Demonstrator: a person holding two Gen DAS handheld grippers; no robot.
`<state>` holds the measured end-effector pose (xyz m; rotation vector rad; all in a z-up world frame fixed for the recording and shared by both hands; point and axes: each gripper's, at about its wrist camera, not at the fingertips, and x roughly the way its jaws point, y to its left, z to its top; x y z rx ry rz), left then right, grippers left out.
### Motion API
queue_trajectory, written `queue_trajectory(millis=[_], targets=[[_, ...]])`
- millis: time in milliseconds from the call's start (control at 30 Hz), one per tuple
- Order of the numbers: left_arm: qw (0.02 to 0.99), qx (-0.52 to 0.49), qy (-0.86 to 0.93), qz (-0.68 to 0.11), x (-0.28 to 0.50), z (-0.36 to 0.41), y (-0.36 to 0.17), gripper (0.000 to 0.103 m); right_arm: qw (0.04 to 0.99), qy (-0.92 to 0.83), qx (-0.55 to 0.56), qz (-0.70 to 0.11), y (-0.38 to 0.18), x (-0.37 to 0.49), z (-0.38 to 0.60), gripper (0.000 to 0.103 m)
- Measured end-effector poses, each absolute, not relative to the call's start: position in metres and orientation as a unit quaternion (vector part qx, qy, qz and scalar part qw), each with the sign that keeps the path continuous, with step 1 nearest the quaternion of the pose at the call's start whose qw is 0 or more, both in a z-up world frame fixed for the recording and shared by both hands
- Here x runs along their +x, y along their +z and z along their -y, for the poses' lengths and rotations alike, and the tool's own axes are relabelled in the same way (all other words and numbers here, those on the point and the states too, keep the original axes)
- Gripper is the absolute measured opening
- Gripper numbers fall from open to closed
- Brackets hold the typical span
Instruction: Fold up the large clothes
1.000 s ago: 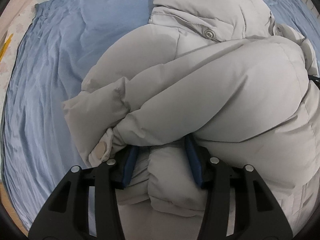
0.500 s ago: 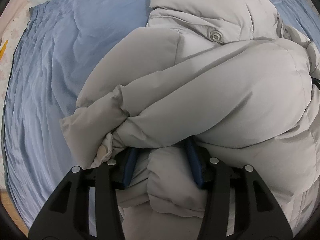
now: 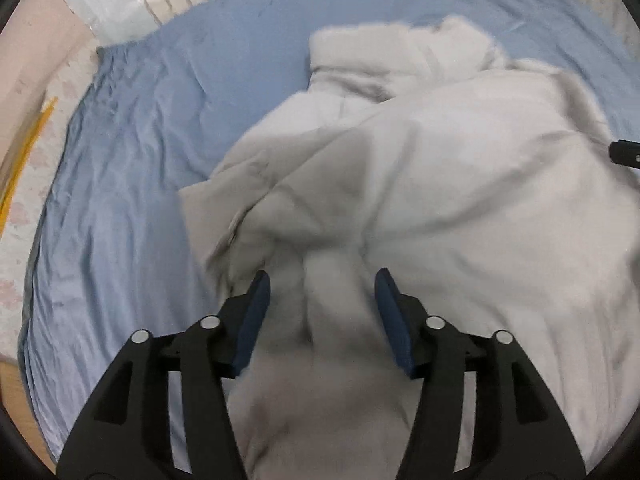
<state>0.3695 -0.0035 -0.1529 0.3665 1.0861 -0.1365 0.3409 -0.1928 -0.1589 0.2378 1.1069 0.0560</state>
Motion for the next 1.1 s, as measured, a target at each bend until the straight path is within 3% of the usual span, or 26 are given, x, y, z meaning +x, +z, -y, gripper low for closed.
queue_trajectory(millis=[67,133,333,500,1100], targets=[[0.854,0.153,-0.076,-0.491,0.331,-0.006,-0.133,0.079,0.852,0.041,0.103,-0.511,-0.148,0.302,0.195,0.044],[0.865,0.139,-0.073,-0.477,0.3,-0.021,-0.123,0.084,0.853,0.036,0.093,-0.512,-0.148,0.271,0.196,0.044],[0.868,0.092,-0.04,-0.485,0.216,-0.071,-0.13,0.084,0.835,-0.004,0.133,-0.534,-0.181,0.184,0.23,0.044],[0.878,0.051,-0.024,-0.476,0.175,-0.103,-0.123,0.084,0.848,-0.028,0.146,-0.509,-0.163,0.125,0.239,0.043],[0.879,-0.004,-0.035,-0.475,0.105,-0.124,-0.131,0.084,0.862,-0.044,0.154,-0.482,-0.157,0.057,0.239,0.044]])
